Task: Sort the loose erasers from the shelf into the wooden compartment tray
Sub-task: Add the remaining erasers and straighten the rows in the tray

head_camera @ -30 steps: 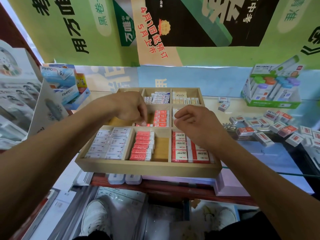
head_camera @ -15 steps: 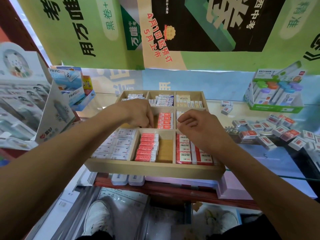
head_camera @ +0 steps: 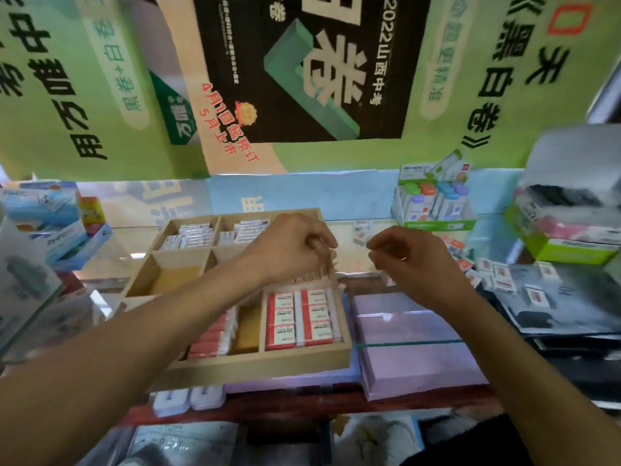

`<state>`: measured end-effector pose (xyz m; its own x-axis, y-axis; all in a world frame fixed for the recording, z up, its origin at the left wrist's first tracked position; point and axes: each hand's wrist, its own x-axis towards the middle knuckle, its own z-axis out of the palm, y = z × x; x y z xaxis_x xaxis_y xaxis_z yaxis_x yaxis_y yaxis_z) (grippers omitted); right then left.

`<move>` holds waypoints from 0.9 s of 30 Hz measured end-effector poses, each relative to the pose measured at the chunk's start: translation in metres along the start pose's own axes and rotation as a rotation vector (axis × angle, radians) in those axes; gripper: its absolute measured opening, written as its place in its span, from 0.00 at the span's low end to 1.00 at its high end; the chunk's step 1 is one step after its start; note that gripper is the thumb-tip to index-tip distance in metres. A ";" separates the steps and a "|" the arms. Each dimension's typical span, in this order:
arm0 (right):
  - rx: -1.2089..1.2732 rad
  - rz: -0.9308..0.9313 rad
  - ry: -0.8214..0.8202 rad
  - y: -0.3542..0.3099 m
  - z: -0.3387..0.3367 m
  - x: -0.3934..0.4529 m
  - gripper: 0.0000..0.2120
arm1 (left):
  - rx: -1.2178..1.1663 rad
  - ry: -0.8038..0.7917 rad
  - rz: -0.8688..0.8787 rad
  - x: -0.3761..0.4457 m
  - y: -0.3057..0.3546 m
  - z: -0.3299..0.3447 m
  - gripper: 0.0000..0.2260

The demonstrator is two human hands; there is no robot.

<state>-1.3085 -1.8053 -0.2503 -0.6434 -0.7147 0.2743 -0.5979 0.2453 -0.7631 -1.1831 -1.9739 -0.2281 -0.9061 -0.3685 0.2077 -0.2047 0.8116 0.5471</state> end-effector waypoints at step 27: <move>-0.247 0.227 -0.078 0.077 -0.050 -0.017 0.11 | 0.426 -0.437 0.087 0.056 0.044 0.086 0.13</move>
<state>-1.3677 -1.7416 -0.2843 -0.7409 -0.6689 0.0610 -0.5473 0.5485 -0.6322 -1.2750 -1.9195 -0.2623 -0.9756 -0.1464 -0.1637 -0.1716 0.9733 0.1524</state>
